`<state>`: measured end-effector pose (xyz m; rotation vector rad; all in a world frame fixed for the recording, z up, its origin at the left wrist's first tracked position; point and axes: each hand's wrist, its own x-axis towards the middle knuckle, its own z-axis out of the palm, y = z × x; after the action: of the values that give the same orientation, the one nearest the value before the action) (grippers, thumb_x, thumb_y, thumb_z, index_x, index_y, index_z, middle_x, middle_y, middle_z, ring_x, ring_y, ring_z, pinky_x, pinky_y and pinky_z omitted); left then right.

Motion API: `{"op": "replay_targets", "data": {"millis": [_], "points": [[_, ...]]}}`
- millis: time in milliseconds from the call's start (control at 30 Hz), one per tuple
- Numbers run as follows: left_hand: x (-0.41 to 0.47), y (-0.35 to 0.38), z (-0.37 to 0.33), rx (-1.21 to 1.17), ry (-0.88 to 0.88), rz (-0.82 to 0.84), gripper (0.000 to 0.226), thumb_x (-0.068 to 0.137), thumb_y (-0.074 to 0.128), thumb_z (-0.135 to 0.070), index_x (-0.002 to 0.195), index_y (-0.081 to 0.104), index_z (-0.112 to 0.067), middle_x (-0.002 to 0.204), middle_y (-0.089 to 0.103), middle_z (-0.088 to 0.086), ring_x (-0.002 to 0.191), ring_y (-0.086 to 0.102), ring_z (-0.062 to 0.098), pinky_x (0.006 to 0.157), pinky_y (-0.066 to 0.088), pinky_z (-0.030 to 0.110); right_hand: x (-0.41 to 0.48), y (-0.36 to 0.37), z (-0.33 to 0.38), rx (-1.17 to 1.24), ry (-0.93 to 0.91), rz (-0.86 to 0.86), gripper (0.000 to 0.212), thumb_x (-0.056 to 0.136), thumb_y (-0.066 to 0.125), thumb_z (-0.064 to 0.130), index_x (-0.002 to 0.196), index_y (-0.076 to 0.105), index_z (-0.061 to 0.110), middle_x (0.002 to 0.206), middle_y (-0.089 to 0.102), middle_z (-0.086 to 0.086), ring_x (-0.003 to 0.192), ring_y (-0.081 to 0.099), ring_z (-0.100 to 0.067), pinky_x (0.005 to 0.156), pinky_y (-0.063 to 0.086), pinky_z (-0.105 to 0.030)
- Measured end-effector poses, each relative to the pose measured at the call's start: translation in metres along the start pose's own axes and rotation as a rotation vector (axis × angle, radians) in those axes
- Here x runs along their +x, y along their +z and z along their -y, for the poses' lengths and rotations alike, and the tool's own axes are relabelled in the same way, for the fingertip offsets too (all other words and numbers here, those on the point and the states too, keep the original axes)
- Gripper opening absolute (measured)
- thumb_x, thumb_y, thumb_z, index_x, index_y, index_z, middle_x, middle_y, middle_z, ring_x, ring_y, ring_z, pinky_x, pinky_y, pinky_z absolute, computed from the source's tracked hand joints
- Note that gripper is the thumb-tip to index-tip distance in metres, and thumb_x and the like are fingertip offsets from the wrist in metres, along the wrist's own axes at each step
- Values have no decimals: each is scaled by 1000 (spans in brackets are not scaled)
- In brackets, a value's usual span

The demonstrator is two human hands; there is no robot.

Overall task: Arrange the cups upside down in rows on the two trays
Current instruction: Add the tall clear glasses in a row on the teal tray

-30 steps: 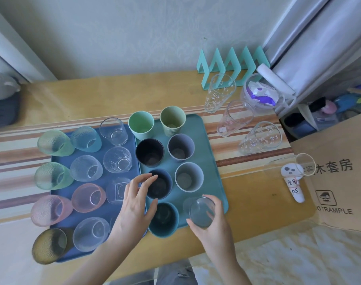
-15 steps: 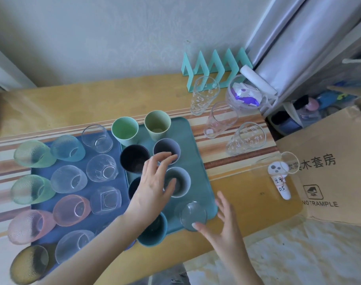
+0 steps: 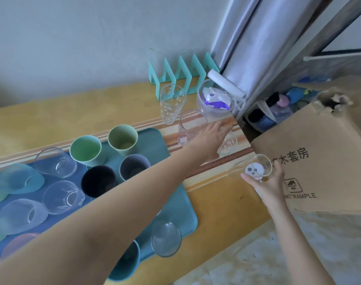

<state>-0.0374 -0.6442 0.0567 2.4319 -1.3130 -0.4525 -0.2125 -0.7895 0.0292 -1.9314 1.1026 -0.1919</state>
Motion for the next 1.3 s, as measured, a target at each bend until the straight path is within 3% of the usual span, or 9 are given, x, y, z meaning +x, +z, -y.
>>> {"op": "replay_targets", "data": {"millis": [100,233,433,533,700,800,967,1100,1300], "points": [[24,4,0,121,-11,81,99,73,75,-16,148,9,-18,155,10,10,141,14,27,112,21,40,9,7,-10,84,-20,9,91,64,84,24,137,30,22,135,43,-5,119,50,-22,92,44,-33],[40,5,3,226,5,222,110,66,81,-25,147,7,-20,152,17,11,139,19,29,109,25,41,13,10,-16,111,-59,-63,71,72,78,18,130,37,22,126,49,-2,110,54,-19,84,46,-28],[38,4,2,196,32,199,104,59,83,-22,142,20,-22,136,34,9,120,44,28,77,44,39,5,8,-2,94,-117,-95,61,73,77,16,122,41,22,119,53,1,96,56,-12,62,42,-4],[25,1,1,218,126,133,98,60,82,-29,139,24,-25,131,38,7,117,46,26,70,45,35,-14,-1,11,148,-173,-120,59,72,78,15,119,43,23,118,55,3,104,58,-11,72,49,-7],[-30,-30,3,161,235,2,92,61,79,-34,137,26,-28,130,40,4,115,45,22,86,37,29,-83,-21,25,224,-261,21,65,66,79,1,118,47,22,125,56,3,118,54,-10,91,51,-34],[-67,-48,6,101,214,68,91,64,76,-28,139,24,-26,133,37,2,117,43,21,76,37,27,-122,-13,17,245,-306,179,66,59,80,3,116,51,23,124,58,4,119,54,-13,89,52,-33],[-103,-41,24,93,158,208,94,65,76,-22,139,19,-31,136,27,-4,116,38,15,67,30,22,-152,20,-3,235,-294,341,67,59,81,47,118,49,39,126,57,14,121,53,-9,89,52,-27],[-110,-27,35,85,104,253,95,64,76,-18,140,19,-31,136,26,-2,122,35,18,69,39,25,-157,38,-9,140,-330,418,67,62,78,34,121,46,41,128,54,19,123,50,-8,90,52,-29],[-118,-13,35,66,50,267,91,66,74,-18,139,21,-27,135,27,-1,120,35,19,76,51,35,-155,52,-19,5,-363,429,65,66,72,41,123,43,40,130,51,22,120,51,0,91,53,-31]]}}
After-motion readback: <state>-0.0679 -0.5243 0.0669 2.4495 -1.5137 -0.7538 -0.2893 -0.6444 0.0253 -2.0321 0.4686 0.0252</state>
